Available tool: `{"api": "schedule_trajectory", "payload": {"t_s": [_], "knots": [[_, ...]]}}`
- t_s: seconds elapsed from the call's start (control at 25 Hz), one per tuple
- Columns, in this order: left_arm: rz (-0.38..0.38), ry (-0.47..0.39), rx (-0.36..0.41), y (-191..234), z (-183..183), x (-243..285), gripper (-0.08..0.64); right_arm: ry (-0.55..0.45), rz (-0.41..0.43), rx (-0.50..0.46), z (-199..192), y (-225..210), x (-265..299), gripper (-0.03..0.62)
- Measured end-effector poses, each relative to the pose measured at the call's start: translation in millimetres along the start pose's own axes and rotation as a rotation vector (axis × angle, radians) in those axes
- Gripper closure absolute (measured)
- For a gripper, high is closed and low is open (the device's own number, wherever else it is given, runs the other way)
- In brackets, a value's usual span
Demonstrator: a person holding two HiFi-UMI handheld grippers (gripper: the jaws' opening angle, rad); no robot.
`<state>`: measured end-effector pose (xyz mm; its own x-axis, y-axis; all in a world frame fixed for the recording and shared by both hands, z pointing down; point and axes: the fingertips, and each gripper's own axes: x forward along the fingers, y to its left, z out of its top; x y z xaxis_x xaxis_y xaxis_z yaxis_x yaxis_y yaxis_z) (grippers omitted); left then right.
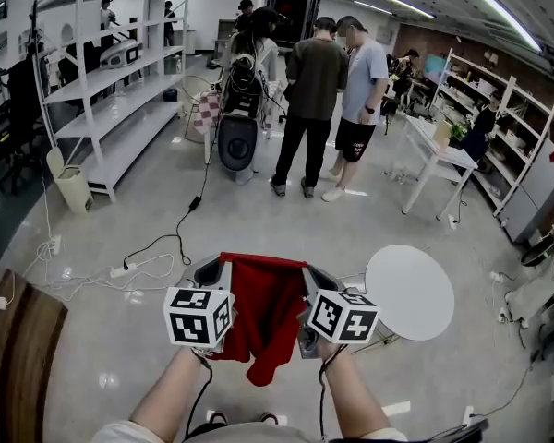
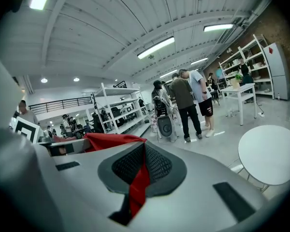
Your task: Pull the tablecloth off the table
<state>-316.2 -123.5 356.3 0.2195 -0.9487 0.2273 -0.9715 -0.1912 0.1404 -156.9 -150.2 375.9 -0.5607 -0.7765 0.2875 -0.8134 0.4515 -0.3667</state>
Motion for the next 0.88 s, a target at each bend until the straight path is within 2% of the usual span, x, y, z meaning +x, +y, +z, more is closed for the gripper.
{"api": "schedule_trajectory", "payload": {"t_s": [0.52,0.88], "knots": [[-0.062,0.02,0.022,-25.4,-3.5,16.0,0.541,-0.029,-0.101,-0.02,3.3,-26.2,-16.9,0.566],[-0.055,0.027,0.021,-11.0,-7.0,14.8,0.541,-0.03,-0.103,-0.039,-1.5,-16.4,-10.1,0.566]]}}
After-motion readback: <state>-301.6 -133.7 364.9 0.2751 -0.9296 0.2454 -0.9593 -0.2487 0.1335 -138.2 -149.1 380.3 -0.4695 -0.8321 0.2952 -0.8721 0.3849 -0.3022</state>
